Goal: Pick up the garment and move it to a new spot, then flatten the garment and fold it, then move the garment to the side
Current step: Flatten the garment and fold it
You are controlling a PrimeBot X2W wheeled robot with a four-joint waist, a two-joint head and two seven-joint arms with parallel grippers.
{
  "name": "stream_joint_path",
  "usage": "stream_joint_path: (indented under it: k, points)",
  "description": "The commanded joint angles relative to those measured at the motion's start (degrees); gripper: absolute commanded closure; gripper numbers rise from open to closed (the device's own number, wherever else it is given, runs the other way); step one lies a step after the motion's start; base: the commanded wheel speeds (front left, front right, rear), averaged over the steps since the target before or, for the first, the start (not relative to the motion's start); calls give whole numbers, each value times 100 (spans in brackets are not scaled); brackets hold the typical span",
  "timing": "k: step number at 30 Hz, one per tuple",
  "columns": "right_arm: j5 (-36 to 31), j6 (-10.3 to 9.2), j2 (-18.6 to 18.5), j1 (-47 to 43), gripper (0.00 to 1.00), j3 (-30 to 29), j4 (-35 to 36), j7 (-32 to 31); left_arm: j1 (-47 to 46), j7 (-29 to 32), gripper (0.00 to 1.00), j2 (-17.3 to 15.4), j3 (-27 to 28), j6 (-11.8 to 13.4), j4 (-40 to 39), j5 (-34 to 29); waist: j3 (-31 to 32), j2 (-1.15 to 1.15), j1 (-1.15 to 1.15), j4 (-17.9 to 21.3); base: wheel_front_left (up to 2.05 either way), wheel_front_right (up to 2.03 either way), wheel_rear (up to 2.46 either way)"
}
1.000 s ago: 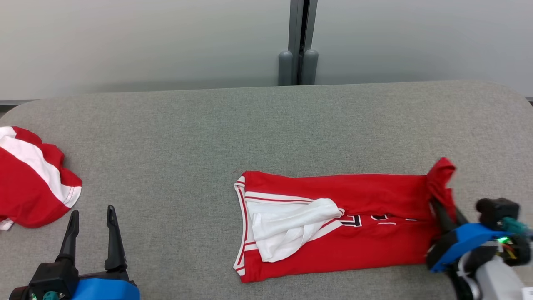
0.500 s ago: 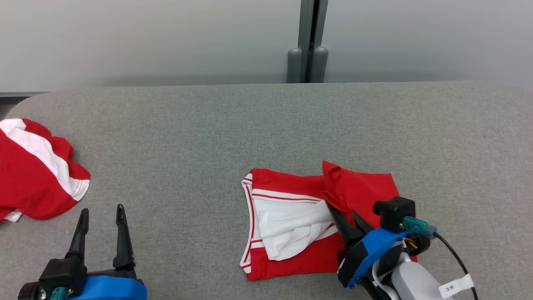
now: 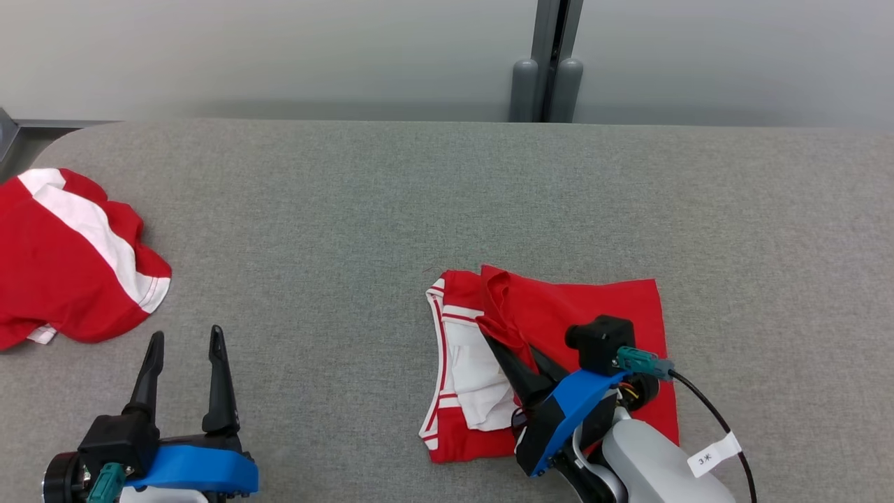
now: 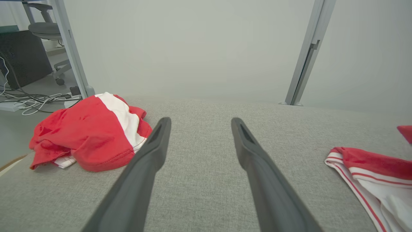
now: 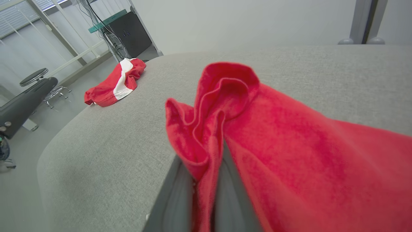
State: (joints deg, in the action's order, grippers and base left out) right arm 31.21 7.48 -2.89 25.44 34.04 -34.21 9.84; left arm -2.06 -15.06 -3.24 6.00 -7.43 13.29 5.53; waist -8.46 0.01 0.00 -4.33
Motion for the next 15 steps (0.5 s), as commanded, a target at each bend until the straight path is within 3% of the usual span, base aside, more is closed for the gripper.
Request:
stream_joint_path:
  k: [1, 5, 6, 7, 8, 15]
  points:
    - [126, 3, -4, 146, 100, 117, -73, 68, -108, -15, 0, -13, -31, -9, 28, 25, -30, -1, 0, -35, 0, 0, 0]
    - [303, 3, -5, 322, 100, 330, -256, 161, -177, -15, 0, -20, -51, -9, 64, 46, -63, -1, 0, -69, 0, 0, 0]
    - [365, 3, -4, 373, 88, 393, -320, 201, -196, -15, 0, -20, -60, -9, 72, 43, -74, -1, 0, -77, 0, 0, 0]
    - [446, 3, -3, 419, 58, 445, -385, 233, -204, -15, 0, -20, -67, -9, 78, 44, -81, -1, 0, -83, 0, 0, 0]
    - [503, 2, -4, 458, 0, 504, -482, 256, -205, -15, 0, -20, -72, -9, 87, 48, -86, -1, 0, -89, 0, 0, 0]
    - [613, 2, -6, 679, 0, 603, -888, 461, -178, -15, 0, -48, 20, -9, 103, 74, -53, -1, 0, -12, 0, 0, 0]
